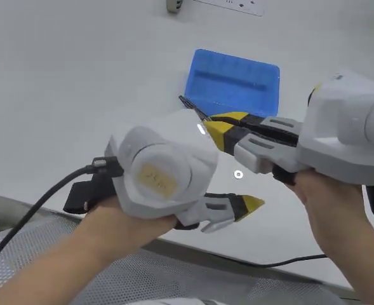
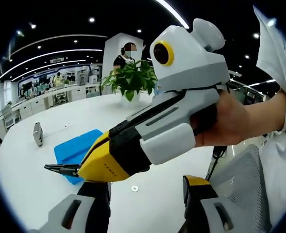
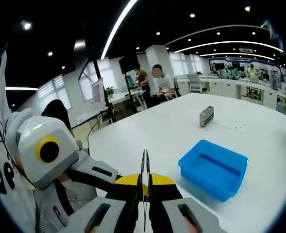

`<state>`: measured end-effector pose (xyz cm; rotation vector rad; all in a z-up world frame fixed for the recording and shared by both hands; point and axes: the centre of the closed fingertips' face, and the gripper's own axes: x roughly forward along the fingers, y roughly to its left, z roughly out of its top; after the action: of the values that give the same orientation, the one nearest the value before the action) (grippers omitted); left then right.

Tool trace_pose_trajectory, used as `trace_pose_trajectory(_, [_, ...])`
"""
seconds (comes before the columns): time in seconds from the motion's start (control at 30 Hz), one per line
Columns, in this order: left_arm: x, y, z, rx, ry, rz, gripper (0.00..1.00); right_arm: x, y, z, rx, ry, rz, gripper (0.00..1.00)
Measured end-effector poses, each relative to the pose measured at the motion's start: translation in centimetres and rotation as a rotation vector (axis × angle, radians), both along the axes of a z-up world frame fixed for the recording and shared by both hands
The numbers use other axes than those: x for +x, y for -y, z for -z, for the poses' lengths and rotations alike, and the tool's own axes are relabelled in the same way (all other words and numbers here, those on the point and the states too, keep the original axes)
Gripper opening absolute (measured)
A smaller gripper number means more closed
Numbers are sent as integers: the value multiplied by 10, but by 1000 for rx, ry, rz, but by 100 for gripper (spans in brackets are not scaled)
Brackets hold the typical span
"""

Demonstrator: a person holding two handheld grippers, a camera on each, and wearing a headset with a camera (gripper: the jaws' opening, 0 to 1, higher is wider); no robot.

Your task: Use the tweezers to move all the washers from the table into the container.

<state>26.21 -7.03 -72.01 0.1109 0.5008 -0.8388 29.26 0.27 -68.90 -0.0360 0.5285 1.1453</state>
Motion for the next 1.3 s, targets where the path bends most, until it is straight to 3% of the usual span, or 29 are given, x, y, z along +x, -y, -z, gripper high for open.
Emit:
trace_pose_trajectory(0.17, [1,-6,-7,-19,3,-30,58,1,1,-2,-11,20,-20,2])
trace_pose_trajectory(0.3, [1,-7,-10,-34,12,-38,58,1,2,-3,-13,5,-56,2])
trace_pose_trajectory(0.47, [-3,-6,-7,-15,17,-7,59,-5,3,-1,-80,23,-150,3])
trace_pose_trajectory(0.57, [-8,-5,-9,-65,-18,11,57,-9,4,0,-85,6,-187,3])
trace_pose_trajectory(0.63, [-8,-8,-13,-81,-17,6,54,-10,5,-2,-57,-20,-202,3])
trace_pose_trajectory(0.67, [-8,-8,-15,-83,-8,8,53,-11,4,-5,-25,-66,-195,3])
trace_pose_trajectory(0.73, [-6,-8,-15,-69,9,9,50,-9,5,-5,-1,-123,-181,3])
trace_pose_trajectory(0.77, [-5,-7,-14,-61,18,9,50,-6,7,-3,-14,-117,-173,2])
trace_pose_trajectory(0.83, [-3,-8,-10,-24,36,6,51,-1,14,7,-99,-56,-153,2])
trace_pose_trajectory(0.9, [-2,-11,-4,7,32,8,52,-3,15,9,-144,-2,-177,1])
trace_pose_trajectory(1.0, [-2,-20,4,33,10,2,52,-7,14,8,-137,-6,-178,1])
trace_pose_trajectory(1.07, [0,-31,7,85,20,-8,51,-10,17,12,-171,-1,-195,1])
trace_pose_trajectory(1.17, [3,-45,11,143,32,-9,48,-14,26,25,-277,60,-247,1])
trace_pose_trajectory(1.3, [12,-62,14,177,30,-28,39,-23,28,30,-303,69,-299,1])
